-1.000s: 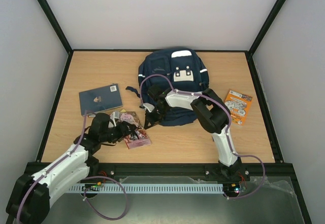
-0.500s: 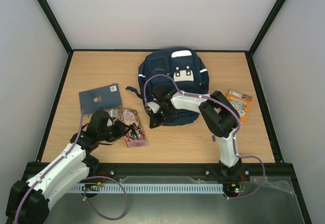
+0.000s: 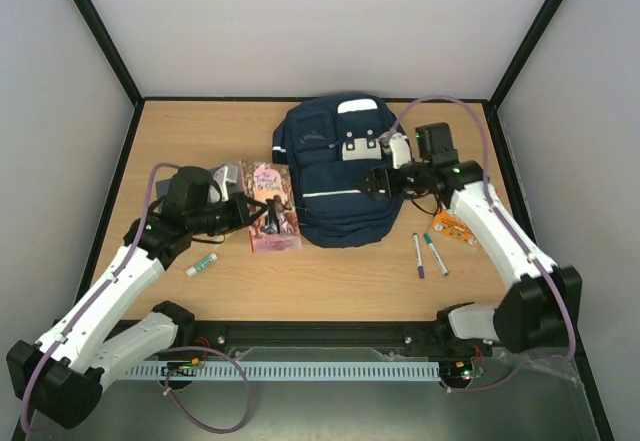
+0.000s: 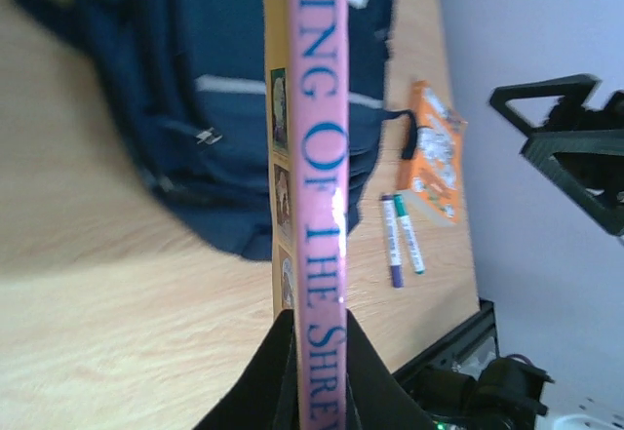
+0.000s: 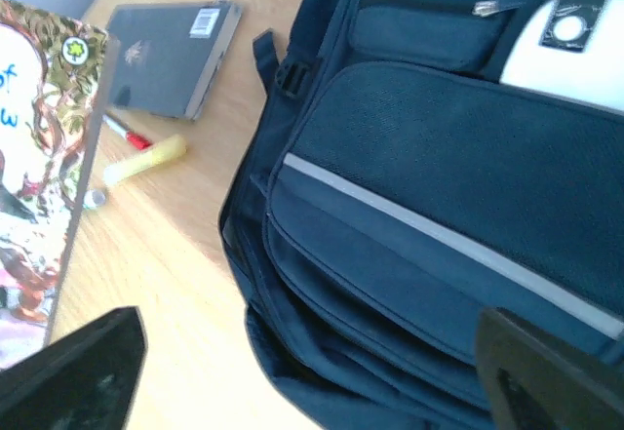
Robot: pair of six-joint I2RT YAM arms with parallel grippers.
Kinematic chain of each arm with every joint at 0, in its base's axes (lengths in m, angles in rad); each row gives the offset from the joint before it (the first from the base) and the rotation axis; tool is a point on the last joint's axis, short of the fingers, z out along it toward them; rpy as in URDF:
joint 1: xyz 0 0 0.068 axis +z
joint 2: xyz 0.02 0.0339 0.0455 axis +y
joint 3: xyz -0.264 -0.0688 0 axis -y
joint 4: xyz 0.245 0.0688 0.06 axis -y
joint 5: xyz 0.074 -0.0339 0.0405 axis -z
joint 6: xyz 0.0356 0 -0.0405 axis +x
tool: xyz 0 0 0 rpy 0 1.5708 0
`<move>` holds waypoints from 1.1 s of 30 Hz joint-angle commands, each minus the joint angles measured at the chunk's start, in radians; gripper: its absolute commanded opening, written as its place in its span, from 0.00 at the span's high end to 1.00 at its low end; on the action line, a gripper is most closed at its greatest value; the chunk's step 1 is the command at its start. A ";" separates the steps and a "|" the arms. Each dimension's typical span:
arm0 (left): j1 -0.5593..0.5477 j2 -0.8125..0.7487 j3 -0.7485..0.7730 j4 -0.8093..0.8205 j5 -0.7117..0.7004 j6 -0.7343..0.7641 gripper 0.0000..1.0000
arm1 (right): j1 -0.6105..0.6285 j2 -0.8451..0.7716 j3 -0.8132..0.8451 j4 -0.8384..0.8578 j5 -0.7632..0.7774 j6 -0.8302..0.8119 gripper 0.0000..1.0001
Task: Pack the student bag
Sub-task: Pick up the book from the center of the board.
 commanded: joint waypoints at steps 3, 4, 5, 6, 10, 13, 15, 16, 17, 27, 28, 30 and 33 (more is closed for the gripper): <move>-0.009 0.046 0.058 0.266 0.180 0.112 0.98 | -0.053 -0.193 -0.096 0.000 -0.107 -0.022 0.01; -0.010 0.052 0.054 0.319 0.200 0.112 0.98 | -0.054 -0.207 -0.095 -0.005 -0.132 -0.030 0.01; -0.012 0.057 0.049 0.375 0.218 0.114 0.98 | -0.055 -0.215 -0.089 -0.011 -0.170 -0.037 0.01; -0.013 0.059 0.041 0.425 0.233 0.116 0.98 | -0.055 -0.217 -0.079 -0.022 -0.204 -0.043 0.01; -0.020 0.051 -0.002 0.606 0.284 0.102 0.98 | -0.055 -0.185 -0.036 -0.050 -0.319 -0.045 0.01; -0.024 0.035 -0.048 0.746 0.308 0.067 0.98 | -0.055 -0.144 -0.027 -0.047 -0.433 -0.070 0.01; -0.027 0.029 -0.076 0.825 0.307 0.050 0.98 | -0.056 -0.121 -0.021 -0.027 -0.510 -0.075 0.01; -0.029 0.029 -0.086 0.857 0.309 0.045 0.98 | -0.055 -0.109 -0.017 -0.015 -0.553 -0.078 0.00; -0.031 0.034 -0.094 0.892 0.313 0.042 0.98 | -0.054 -0.099 -0.009 -0.004 -0.597 -0.078 0.00; -0.059 0.118 -0.099 1.103 0.335 -0.030 0.98 | -0.017 0.041 0.103 0.050 -0.739 -0.004 0.00; -0.061 0.131 -0.091 1.110 0.335 -0.032 0.98 | -0.008 0.052 0.109 0.051 -0.753 0.000 0.00; -0.063 0.154 -0.076 1.122 0.334 -0.037 0.98 | 0.016 0.067 0.118 0.050 -0.796 -0.005 0.01; -0.063 0.196 -0.061 1.153 0.336 -0.054 0.98 | 0.062 0.064 0.120 0.032 -0.853 -0.047 0.04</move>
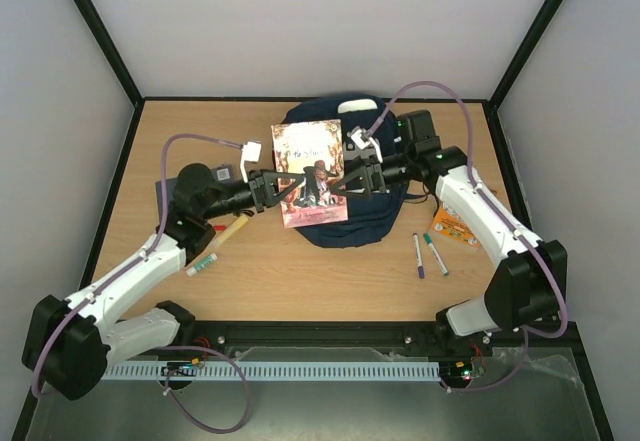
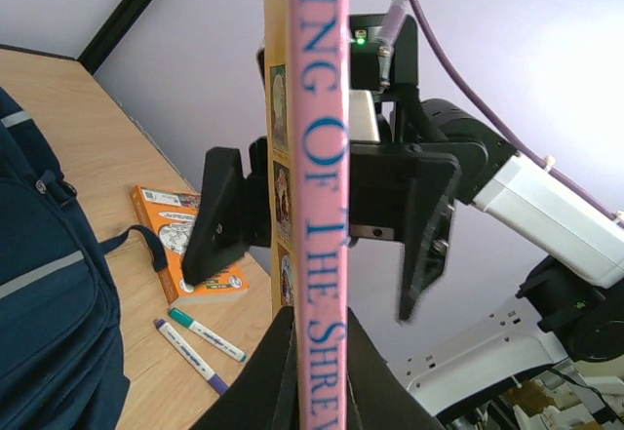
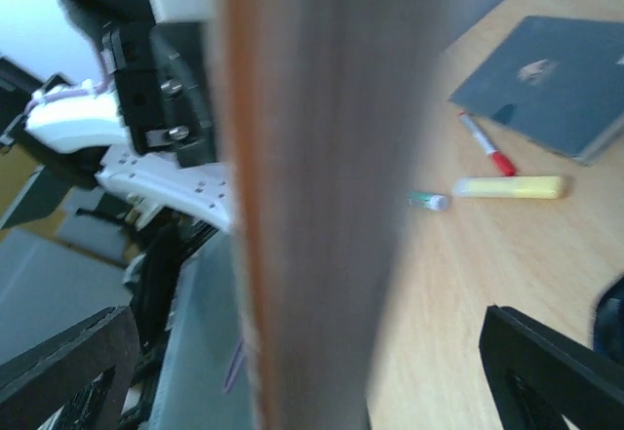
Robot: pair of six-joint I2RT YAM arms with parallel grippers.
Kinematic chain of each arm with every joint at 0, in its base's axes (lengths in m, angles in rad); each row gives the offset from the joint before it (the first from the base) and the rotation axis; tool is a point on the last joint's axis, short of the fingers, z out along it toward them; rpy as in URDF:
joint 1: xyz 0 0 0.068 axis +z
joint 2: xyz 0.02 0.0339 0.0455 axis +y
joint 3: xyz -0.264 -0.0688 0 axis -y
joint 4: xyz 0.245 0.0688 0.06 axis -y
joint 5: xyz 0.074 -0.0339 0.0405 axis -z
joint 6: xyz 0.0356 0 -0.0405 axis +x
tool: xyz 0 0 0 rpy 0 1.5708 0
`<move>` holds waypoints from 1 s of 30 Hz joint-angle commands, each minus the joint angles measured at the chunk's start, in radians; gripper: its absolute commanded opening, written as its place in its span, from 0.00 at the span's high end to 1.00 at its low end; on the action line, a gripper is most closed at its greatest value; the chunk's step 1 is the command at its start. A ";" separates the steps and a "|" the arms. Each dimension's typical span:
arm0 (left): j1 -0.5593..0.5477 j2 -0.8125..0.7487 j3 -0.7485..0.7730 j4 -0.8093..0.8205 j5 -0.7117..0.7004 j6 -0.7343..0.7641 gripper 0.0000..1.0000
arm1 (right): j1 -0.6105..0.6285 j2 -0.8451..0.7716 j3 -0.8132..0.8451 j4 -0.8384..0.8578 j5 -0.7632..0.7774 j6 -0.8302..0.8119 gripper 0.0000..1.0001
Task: Pack the student bag
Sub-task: Pick up the book from the center of the board.
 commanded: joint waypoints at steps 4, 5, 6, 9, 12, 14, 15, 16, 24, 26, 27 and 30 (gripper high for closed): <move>-0.004 0.089 0.064 0.138 0.007 -0.029 0.97 | 0.093 -0.013 0.029 -0.039 -0.180 -0.042 0.12; -0.004 0.097 0.071 0.132 0.004 -0.022 0.98 | 0.093 -0.014 0.031 -0.051 -0.191 -0.041 0.14; -0.003 0.102 0.079 0.117 0.001 -0.009 0.97 | 0.093 -0.014 0.035 -0.066 -0.199 -0.041 0.16; -0.004 0.098 0.097 0.057 -0.016 0.053 0.98 | 0.093 -0.013 0.040 -0.126 -0.201 -0.063 0.21; -0.004 0.083 0.124 -0.065 -0.078 0.125 0.98 | 0.093 -0.026 0.013 -0.132 -0.199 -0.053 0.28; -0.003 0.085 0.140 -0.114 -0.083 0.158 0.98 | 0.093 -0.041 -0.007 -0.100 -0.182 -0.014 0.33; -0.004 0.089 0.146 -0.135 -0.080 0.168 0.98 | 0.093 -0.049 -0.018 -0.075 -0.162 0.016 0.35; -0.004 0.092 0.152 -0.151 -0.075 0.177 0.98 | 0.093 -0.056 -0.027 -0.044 -0.128 0.057 0.38; -0.002 0.066 0.147 -0.258 -0.119 0.240 0.98 | 0.089 -0.069 -0.055 0.020 -0.074 0.143 0.55; -0.002 0.057 0.143 -0.263 -0.128 0.244 0.98 | 0.089 -0.074 -0.069 0.039 -0.048 0.162 0.60; -0.002 0.053 0.141 -0.267 -0.136 0.246 0.97 | 0.089 -0.074 -0.076 0.042 -0.027 0.165 0.63; -0.002 0.040 0.137 -0.286 -0.170 0.254 0.98 | 0.086 -0.079 -0.092 0.056 0.016 0.177 0.70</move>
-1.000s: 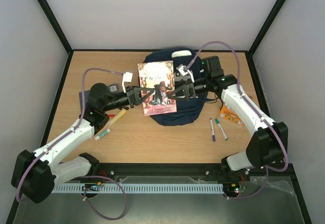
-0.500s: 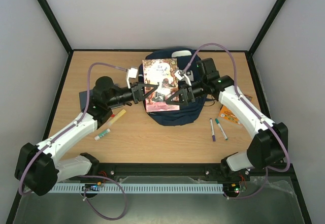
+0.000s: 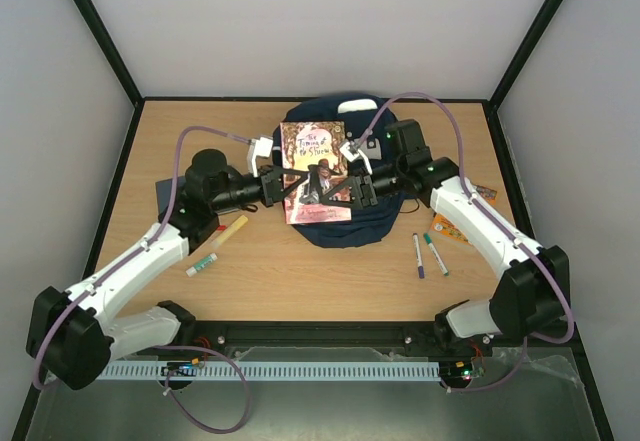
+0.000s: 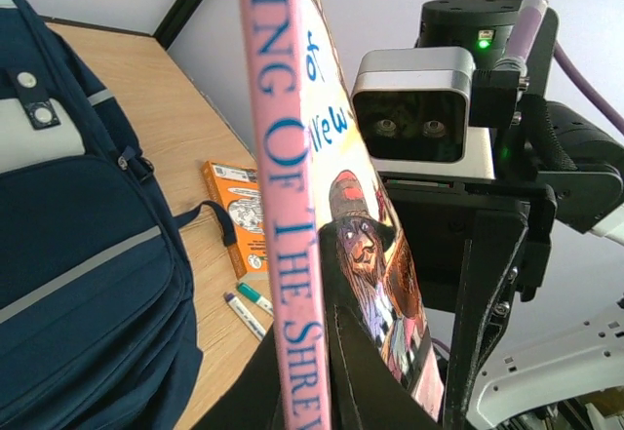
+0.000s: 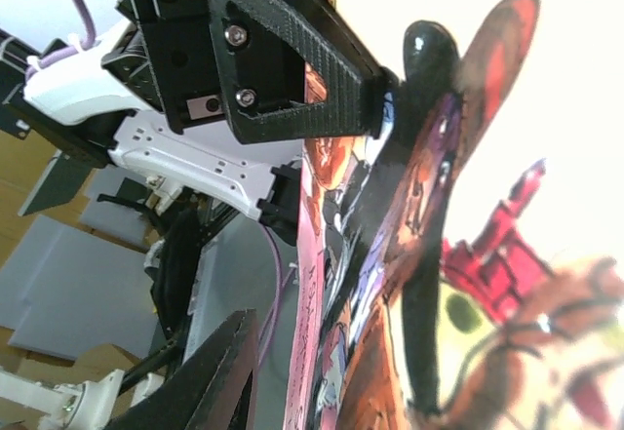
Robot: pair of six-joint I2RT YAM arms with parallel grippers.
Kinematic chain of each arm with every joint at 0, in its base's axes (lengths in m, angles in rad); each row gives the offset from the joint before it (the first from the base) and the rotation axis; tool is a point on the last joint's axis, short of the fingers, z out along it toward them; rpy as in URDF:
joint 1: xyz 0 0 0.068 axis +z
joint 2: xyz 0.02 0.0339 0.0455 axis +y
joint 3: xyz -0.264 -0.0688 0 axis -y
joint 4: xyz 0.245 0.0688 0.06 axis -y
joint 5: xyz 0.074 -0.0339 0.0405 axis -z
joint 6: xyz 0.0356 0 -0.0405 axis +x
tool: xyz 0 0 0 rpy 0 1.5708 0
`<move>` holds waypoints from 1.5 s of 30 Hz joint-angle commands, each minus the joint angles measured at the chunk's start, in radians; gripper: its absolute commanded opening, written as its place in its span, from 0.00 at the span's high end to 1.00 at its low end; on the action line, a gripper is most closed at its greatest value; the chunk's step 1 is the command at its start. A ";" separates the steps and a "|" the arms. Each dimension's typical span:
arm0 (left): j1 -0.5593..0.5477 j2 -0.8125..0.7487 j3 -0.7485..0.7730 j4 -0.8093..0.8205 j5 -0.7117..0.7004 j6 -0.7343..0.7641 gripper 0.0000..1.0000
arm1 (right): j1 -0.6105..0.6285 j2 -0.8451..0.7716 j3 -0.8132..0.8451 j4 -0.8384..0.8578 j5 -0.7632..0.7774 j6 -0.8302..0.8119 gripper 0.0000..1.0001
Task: Pack the student bag
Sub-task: Pick up the book from the center of the board.
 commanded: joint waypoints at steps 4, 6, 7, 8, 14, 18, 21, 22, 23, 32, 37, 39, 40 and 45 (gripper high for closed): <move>0.016 -0.052 0.007 -0.049 -0.122 0.091 0.97 | -0.019 -0.044 -0.033 -0.006 0.036 0.085 0.73; 0.016 -0.059 0.006 -0.054 -0.139 0.091 0.98 | -0.021 -0.044 -0.036 -0.002 0.036 0.092 0.73; 0.016 -0.059 0.007 -0.054 -0.143 0.091 0.98 | -0.021 -0.045 -0.039 0.001 0.036 0.095 0.73; 0.016 -0.057 0.009 -0.056 -0.149 0.090 0.98 | -0.021 -0.043 -0.043 0.005 0.036 0.099 0.73; 0.019 -0.067 0.014 -0.064 -0.188 0.091 0.98 | -0.026 -0.048 -0.056 0.017 0.030 0.107 0.78; 0.019 -0.062 0.015 -0.066 -0.182 0.092 0.98 | -0.027 -0.054 -0.062 0.022 0.028 0.107 0.85; 0.019 -0.063 0.010 -0.061 -0.181 0.087 0.98 | -0.028 -0.052 -0.064 0.025 0.032 0.107 0.90; 0.019 -0.064 0.009 -0.058 -0.179 0.085 0.98 | -0.029 -0.052 -0.063 0.026 0.039 0.108 0.92; 0.019 -0.066 0.006 -0.057 -0.179 0.084 0.98 | -0.029 -0.052 -0.063 0.024 0.049 0.108 0.93; 0.019 -0.070 0.002 -0.069 -0.187 0.093 0.98 | -0.077 -0.040 -0.064 0.029 0.172 0.146 0.99; 0.019 -0.058 0.011 -0.123 -0.229 0.122 0.73 | -0.113 -0.031 -0.057 0.011 0.236 0.126 0.99; 0.019 -0.046 0.023 -0.165 -0.257 0.143 0.46 | -0.131 -0.031 -0.047 -0.009 0.278 0.103 0.99; 0.019 -0.038 0.030 -0.191 -0.269 0.154 0.38 | -0.142 -0.030 -0.043 -0.020 0.299 0.092 0.99; 0.017 -0.008 0.054 -0.295 -0.311 0.220 0.27 | -0.208 -0.027 -0.010 -0.100 0.442 -0.001 0.99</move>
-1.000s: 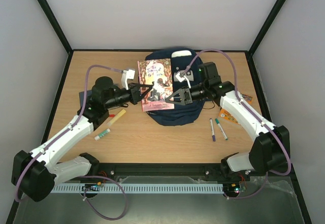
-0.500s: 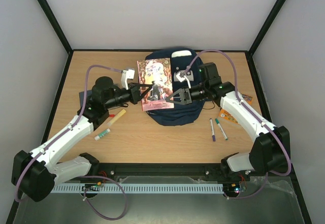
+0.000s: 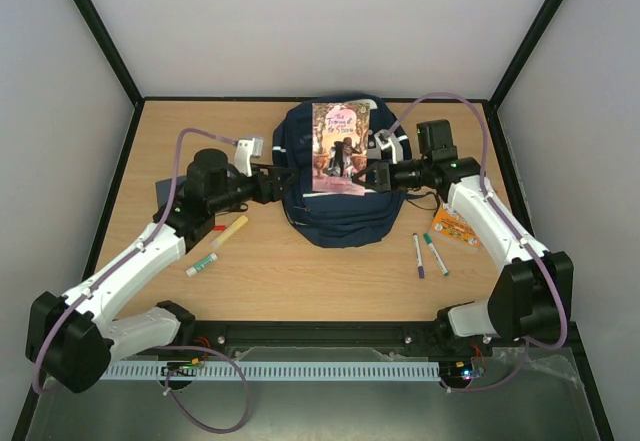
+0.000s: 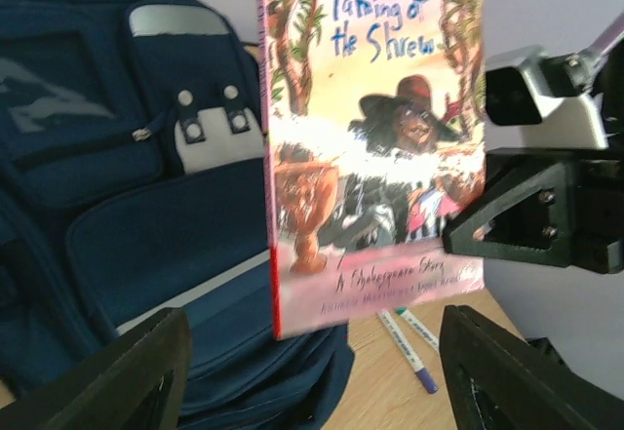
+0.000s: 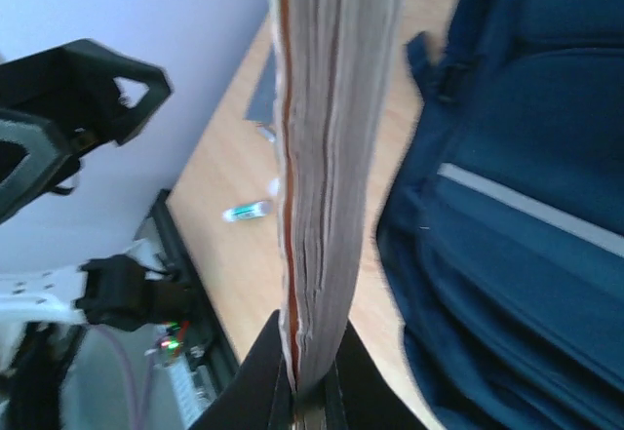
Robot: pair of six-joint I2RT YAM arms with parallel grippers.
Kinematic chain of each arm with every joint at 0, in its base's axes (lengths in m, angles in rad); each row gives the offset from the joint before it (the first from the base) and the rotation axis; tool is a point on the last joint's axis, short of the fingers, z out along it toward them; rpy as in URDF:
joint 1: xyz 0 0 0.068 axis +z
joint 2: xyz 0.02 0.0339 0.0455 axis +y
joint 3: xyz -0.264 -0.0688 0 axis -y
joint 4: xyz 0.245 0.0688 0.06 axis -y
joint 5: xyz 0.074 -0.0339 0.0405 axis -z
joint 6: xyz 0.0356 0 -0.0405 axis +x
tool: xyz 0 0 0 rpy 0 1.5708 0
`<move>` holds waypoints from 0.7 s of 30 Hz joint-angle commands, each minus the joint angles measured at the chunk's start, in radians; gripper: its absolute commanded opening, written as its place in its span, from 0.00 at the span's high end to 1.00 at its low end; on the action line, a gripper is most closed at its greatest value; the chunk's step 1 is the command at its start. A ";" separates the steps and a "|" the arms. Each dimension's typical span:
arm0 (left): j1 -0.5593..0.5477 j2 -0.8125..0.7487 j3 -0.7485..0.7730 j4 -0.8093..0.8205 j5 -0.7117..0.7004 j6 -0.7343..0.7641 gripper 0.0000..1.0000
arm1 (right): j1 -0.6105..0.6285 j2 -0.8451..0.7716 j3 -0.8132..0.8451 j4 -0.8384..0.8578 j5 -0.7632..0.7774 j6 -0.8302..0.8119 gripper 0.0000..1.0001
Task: Pack the student bag
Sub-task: Pick up the book from the center of the board, then place the book in the student bag.
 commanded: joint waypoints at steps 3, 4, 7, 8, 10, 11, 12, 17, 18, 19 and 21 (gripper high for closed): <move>-0.009 0.036 0.047 -0.124 -0.065 0.124 0.28 | -0.080 -0.012 0.036 -0.106 0.206 -0.132 0.99; -0.016 0.044 0.052 -0.136 -0.075 0.143 0.28 | -0.099 -0.017 0.032 -0.106 0.219 -0.139 0.99; -0.059 0.088 0.091 -0.200 -0.146 0.228 0.31 | -0.147 -0.052 0.007 -0.103 0.272 -0.162 0.99; -0.083 0.106 0.107 -0.221 -0.173 0.264 0.32 | -0.160 -0.075 -0.005 -0.099 0.289 -0.168 0.99; -0.134 0.146 0.137 -0.258 -0.211 0.342 0.35 | -0.185 -0.112 -0.031 -0.091 0.316 -0.176 0.99; -0.162 0.167 0.153 -0.276 -0.229 0.382 0.36 | -0.196 -0.131 -0.048 -0.088 0.329 -0.178 0.99; -0.190 0.191 0.172 -0.297 -0.252 0.420 0.38 | -0.206 -0.149 -0.066 -0.085 0.338 -0.179 0.99; -0.288 0.299 0.274 -0.383 -0.469 0.471 0.46 | -0.262 -0.191 -0.086 -0.109 0.398 -0.214 0.99; -0.282 0.323 0.301 -0.407 -0.508 0.449 0.47 | -0.278 -0.189 -0.085 -0.113 0.397 -0.216 0.99; -0.267 0.361 0.332 -0.438 -0.541 0.411 0.47 | -0.296 -0.186 -0.085 -0.113 0.389 -0.211 0.99; -0.229 0.418 0.386 -0.494 -0.583 0.331 0.48 | -0.316 -0.176 -0.088 -0.112 0.369 -0.204 0.99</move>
